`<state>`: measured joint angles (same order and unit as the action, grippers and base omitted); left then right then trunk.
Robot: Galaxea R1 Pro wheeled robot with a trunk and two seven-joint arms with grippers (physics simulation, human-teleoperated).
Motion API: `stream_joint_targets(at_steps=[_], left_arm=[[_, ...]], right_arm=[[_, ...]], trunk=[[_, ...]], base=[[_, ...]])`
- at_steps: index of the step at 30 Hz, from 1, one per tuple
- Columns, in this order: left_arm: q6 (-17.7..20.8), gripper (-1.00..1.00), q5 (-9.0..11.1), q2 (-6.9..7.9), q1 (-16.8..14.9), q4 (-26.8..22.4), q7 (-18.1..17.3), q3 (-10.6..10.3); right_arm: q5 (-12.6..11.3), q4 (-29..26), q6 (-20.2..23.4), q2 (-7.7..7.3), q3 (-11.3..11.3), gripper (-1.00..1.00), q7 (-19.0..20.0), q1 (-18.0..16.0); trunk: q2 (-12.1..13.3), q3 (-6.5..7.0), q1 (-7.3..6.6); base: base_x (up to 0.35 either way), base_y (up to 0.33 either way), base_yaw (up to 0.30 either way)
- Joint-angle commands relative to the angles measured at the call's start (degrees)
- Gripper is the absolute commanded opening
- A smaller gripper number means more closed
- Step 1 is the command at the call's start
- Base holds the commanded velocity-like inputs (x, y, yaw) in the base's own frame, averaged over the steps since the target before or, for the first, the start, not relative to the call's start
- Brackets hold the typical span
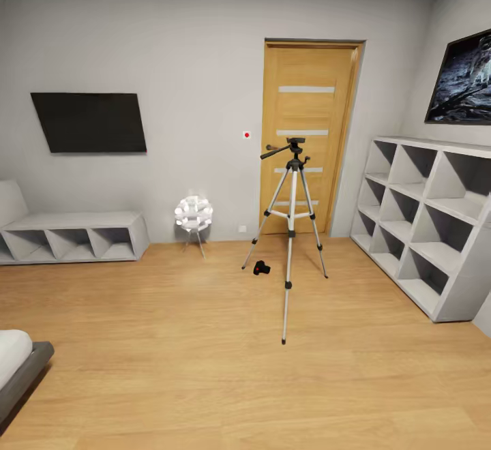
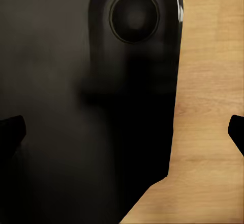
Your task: Attach the digital camera to the camera tripod in the bedroom.
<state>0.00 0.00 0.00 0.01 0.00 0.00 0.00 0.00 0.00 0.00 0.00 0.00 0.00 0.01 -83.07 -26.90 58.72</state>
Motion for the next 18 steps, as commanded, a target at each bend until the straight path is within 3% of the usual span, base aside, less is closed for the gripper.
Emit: stream_joint_targets(at_steps=[1,9,18], left_arm=[[-0.3,1.0,0.3,-0.33,0.1,-0.3,-0.1,0.3],[-1.0,1.0,1.3,-0.92,0.2,-1.7,-0.1,1.0],[-3.0,1.0,4.2,-1.16,0.2,-2.0,-0.1,1.9]], right_arm=[[0.3,0.1,-0.3,-0.09,0.3,1.0,-0.1,0.0],[0.7,0.1,-0.2,-0.23,0.5,1.0,-0.1,0.0],[0.7,0.1,-0.2,-0.03,0.5,1.0,-0.1,0.0]], trunk=[[0.0,-0.03,0.0],[0.0,-0.03,0.0],[0.0,-0.03,0.0]], base=[[0.0,0.0,0.0],[0.0,0.0,0.0],[0.0,0.0,0.0]])
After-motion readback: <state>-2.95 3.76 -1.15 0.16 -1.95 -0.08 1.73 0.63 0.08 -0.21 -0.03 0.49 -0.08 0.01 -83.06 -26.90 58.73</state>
